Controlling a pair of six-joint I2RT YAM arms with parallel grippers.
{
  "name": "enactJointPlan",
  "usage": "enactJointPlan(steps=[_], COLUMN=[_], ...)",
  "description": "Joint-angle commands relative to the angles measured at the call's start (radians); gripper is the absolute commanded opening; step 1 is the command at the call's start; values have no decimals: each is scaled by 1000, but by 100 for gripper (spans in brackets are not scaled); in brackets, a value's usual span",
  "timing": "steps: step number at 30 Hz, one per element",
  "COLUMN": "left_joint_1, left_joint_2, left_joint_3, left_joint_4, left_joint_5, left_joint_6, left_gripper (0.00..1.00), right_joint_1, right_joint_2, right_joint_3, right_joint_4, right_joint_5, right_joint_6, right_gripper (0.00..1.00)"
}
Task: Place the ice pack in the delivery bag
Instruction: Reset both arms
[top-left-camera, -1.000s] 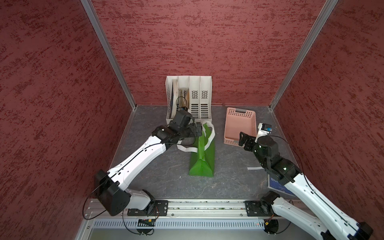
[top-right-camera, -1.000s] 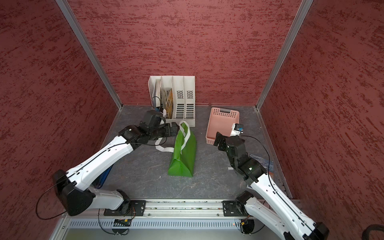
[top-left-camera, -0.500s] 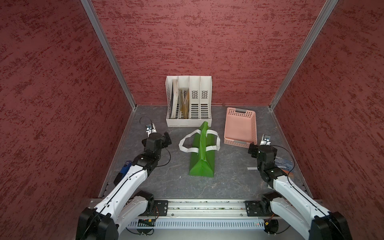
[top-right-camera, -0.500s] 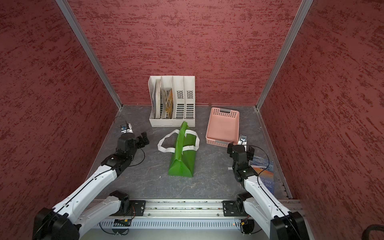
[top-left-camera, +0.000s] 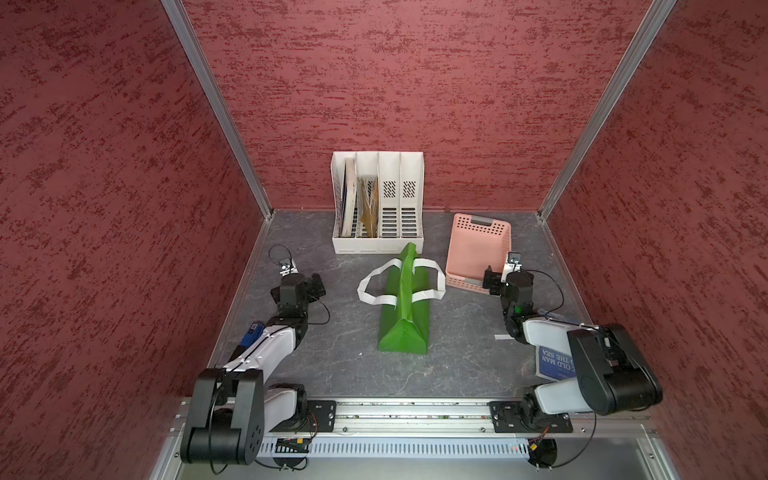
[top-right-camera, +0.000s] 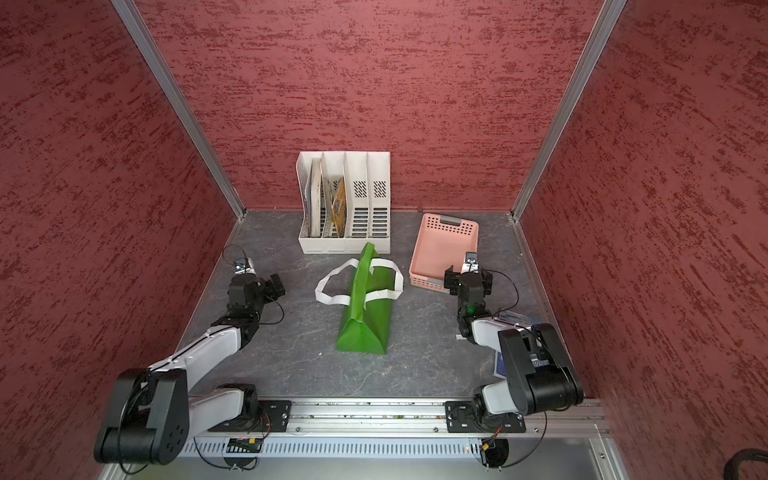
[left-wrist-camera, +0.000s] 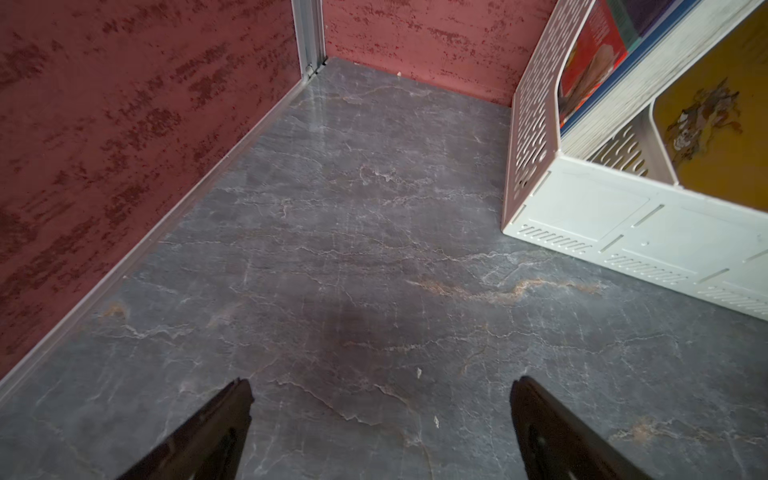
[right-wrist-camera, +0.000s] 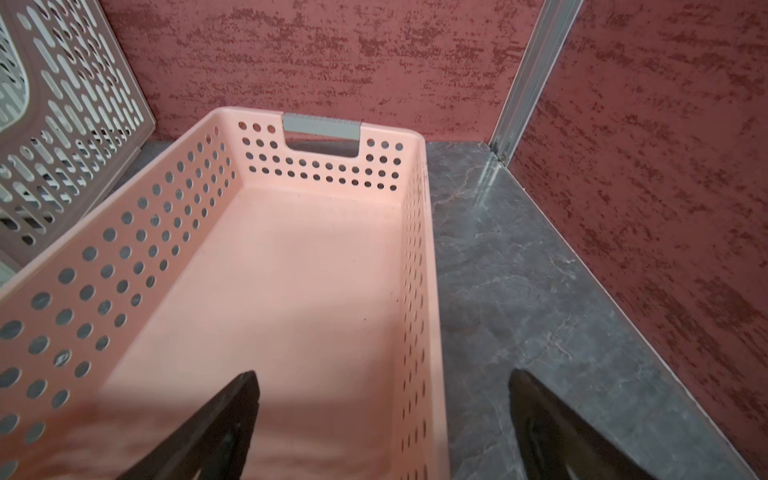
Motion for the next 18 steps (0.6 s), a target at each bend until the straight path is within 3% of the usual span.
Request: enactJointPlan(steps=[1, 8, 12, 18], left_joint_1=[29, 97, 64, 37], left_joint_2=[62, 243, 309, 306], left_joint_3=[-22, 68, -11, -10], left_joint_4=[304, 375, 574, 564], left_joint_5=[104, 345, 326, 240], left_joint_6=[62, 118, 155, 159], left_gripper=[100, 100, 100, 100], right_joint_1=[-66, -94, -95, -93], right_joint_2=[47, 76, 75, 74], right_joint_3=[-18, -29, -30, -30], right_joint_4=[130, 171, 173, 174], right_joint_5=[-166, -253, -249, -248], right_joint_6=[8, 8, 5, 4], right_gripper=[98, 99, 99, 99])
